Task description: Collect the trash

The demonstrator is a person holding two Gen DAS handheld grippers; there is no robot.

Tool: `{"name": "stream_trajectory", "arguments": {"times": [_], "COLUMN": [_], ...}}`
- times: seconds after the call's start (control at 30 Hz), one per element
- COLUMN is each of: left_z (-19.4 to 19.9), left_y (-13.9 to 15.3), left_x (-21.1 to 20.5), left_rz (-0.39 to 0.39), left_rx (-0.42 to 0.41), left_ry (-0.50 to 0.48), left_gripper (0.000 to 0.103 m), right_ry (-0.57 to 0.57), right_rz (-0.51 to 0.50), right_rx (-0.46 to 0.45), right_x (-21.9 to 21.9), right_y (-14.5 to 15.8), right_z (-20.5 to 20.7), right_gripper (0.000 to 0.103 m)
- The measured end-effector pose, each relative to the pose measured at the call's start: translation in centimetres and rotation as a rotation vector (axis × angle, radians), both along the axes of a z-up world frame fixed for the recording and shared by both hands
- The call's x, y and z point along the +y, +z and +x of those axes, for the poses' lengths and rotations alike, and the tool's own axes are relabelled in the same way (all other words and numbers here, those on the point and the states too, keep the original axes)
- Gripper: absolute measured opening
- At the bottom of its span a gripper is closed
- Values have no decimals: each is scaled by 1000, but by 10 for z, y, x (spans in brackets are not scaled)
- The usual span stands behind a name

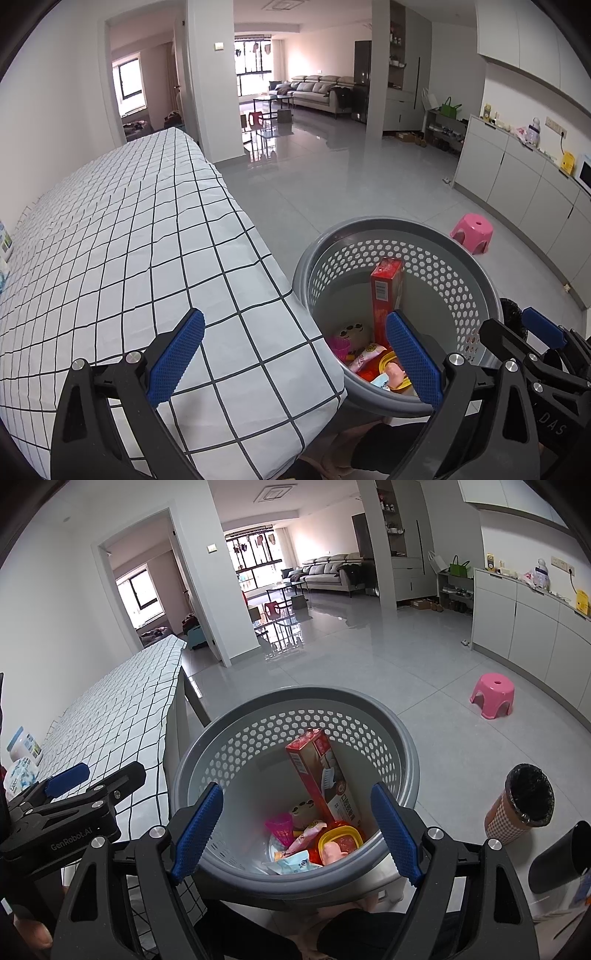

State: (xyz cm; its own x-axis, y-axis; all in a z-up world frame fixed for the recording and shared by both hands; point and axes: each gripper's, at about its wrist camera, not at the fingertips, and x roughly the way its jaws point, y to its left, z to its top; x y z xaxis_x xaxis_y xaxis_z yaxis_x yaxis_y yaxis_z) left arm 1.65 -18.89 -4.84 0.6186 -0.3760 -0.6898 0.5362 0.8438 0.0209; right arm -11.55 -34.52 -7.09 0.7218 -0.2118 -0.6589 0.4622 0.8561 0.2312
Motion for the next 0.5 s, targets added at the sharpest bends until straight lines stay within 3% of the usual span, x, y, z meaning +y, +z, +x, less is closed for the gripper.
{"name": "stream_trajectory", "arguments": {"times": [0.5], "left_z": [-1], "left_y": [-1], "left_x": [4], "left_rz": [-4], "left_rx": [8], "left_ry": [3], "left_gripper": [97], "right_ry": [0], "right_rz": [0], "right_rx": [0], "right_x": [1], "right_y": [1], "right_z": [-2], "right_gripper": [79]}}
